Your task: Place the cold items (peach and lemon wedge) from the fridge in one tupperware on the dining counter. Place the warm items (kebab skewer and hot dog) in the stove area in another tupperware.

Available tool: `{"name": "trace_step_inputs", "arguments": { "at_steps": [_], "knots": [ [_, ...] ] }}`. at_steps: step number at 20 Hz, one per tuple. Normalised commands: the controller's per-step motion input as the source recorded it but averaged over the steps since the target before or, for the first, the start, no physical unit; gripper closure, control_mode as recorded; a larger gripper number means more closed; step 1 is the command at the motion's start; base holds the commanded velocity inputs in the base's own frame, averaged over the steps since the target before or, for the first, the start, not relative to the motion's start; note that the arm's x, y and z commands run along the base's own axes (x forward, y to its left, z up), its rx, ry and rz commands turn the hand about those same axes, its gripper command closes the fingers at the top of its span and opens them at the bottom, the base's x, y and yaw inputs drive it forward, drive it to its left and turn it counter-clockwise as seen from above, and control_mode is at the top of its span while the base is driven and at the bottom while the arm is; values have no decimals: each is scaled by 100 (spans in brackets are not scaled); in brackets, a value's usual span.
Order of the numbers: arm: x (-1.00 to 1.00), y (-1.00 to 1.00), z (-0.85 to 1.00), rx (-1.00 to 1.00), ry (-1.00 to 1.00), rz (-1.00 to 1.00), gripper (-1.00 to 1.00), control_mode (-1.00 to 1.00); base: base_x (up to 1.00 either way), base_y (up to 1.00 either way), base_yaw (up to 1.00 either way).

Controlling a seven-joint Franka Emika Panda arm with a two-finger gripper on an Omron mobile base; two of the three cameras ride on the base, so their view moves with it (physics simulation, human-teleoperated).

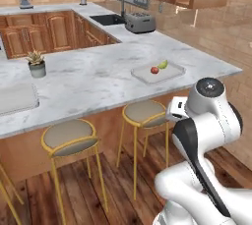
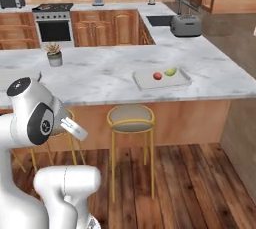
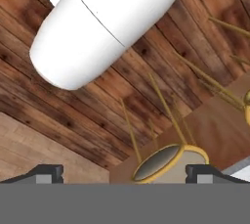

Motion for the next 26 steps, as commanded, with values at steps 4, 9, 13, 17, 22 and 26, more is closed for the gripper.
{"name": "trace_step_inputs", "arguments": {
  "at_steps": [4, 9, 13, 17, 22, 26],
  "knots": [
    [0, 0, 0, 0, 0, 0, -100, 100, 0, 100, -11],
    [0, 0, 0, 0, 0, 0, -100, 100, 0, 100, -12],
    [0, 0, 0, 0, 0, 0, -100, 100, 0, 100, -12],
    [0, 0, 0, 0, 0, 0, -100, 100, 0, 100, -13],
    [0, 0, 0, 0, 0, 0, -100, 100, -3, 100, -10],
    [0, 0, 0, 0, 0, 0, -100, 100, -9, 100, -7]
  ]
}}
